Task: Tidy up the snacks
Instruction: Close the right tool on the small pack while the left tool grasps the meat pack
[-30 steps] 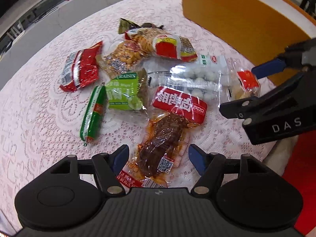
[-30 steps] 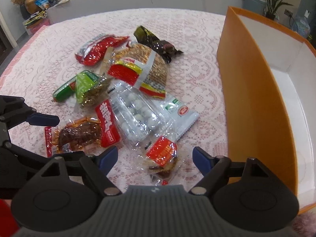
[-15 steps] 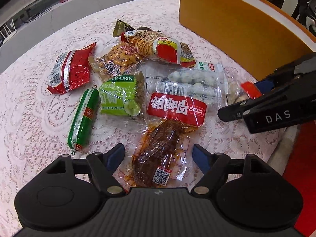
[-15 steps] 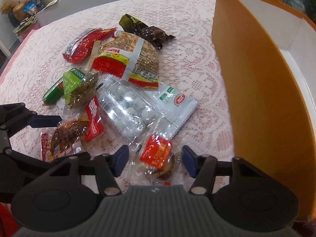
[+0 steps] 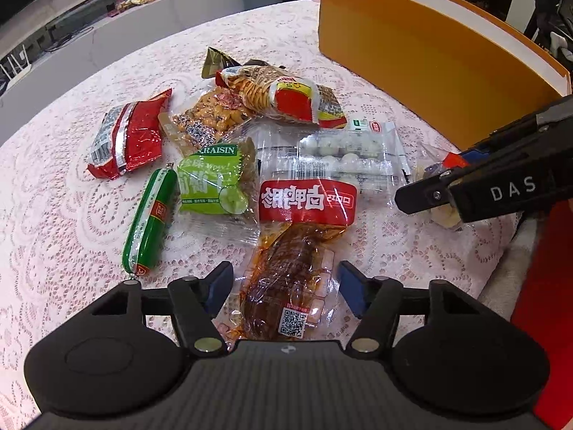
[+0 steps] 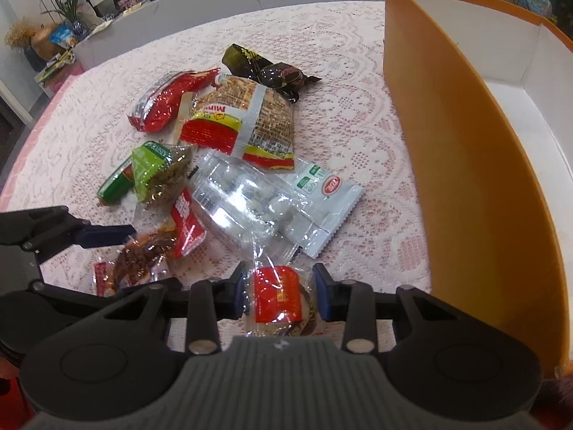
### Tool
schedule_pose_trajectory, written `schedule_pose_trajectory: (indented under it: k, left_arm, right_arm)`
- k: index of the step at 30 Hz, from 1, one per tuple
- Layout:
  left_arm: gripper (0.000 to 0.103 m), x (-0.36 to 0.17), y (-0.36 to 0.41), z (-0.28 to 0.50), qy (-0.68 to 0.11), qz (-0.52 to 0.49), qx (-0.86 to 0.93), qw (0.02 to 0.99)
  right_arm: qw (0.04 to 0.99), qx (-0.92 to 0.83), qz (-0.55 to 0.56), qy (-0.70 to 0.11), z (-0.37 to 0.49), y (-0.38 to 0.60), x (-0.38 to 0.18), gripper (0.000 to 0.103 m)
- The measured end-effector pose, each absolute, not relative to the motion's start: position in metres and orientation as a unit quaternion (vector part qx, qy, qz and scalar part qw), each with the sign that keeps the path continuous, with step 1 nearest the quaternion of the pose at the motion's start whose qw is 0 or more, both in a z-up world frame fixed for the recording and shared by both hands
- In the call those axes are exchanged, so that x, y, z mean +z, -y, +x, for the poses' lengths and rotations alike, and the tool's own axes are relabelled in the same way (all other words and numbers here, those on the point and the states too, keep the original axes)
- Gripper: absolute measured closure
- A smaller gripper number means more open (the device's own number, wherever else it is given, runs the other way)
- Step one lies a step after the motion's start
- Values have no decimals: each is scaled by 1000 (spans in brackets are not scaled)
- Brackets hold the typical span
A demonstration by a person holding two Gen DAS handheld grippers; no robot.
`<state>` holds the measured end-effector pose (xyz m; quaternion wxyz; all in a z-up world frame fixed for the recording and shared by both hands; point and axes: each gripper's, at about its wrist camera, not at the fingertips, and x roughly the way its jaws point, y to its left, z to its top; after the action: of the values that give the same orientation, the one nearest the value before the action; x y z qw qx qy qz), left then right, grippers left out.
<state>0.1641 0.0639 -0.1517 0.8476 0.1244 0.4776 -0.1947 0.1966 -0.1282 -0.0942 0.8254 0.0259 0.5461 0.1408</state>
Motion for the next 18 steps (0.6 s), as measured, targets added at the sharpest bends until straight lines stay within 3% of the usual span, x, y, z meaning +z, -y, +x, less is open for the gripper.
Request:
schedule_pose_trajectory:
  k: [9,18]
  left_arm:
    - [36,-144,-79,168,-489,50,-163,856]
    - [39,-135,-78,154,-486,40,-131,863]
  right_arm:
    - [830,154,47,-533,193,133,-88,68]
    - [836,160,61,-521,190,138,-83,68]
